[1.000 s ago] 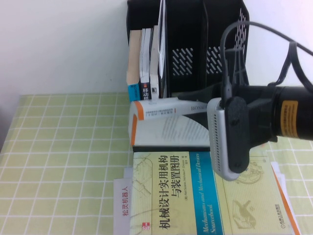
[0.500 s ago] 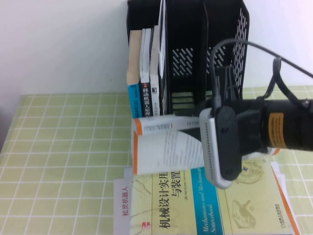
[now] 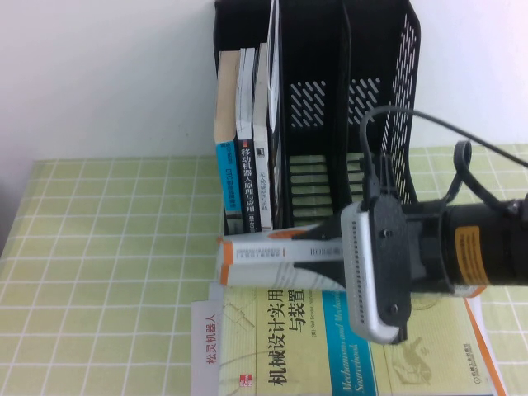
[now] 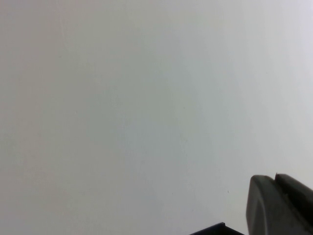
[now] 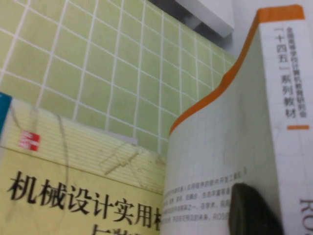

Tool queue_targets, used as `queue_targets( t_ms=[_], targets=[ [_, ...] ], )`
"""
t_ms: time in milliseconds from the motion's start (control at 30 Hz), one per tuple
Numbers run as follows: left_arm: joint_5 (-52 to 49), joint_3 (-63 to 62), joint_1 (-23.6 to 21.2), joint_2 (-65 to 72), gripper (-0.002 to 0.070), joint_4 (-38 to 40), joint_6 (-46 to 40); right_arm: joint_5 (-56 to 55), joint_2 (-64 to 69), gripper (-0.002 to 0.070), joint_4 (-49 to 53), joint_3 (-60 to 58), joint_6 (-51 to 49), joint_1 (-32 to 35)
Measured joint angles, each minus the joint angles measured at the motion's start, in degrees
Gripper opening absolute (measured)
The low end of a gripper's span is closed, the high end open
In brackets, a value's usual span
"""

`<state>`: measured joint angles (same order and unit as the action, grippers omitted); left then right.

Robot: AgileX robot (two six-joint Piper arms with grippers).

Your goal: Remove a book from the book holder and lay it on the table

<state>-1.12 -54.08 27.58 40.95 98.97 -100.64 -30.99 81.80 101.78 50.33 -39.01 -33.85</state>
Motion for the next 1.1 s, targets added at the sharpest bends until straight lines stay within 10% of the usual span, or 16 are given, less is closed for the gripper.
queue_targets(
  t_ms=[300,700,933,1100],
  targets=[
    [0.0,0.0,0.0,0.0,-0.0003,0.0,0.19,-1.41,0.0,0.0172,0.0,-2.9,-6.51,-0.1],
    [-0.11,0.0,0.0,0.0,-0.0003,0.0,1.19,-9.55,-0.11,0.04,0.03,-2.9,-27.23,-0.1],
    [-1.46,0.0,0.0,0.0,-0.0003,0.0,1.91,-11.5,-0.11,0.0386,0.03,-2.9,-28.49,0.0],
    [-1.85,0.0,0.0,0.0,-0.0003,0.0,2.0,-15.18,-0.11,0.0221,-0.09,1.45,-30.41,0.0]
  ],
)
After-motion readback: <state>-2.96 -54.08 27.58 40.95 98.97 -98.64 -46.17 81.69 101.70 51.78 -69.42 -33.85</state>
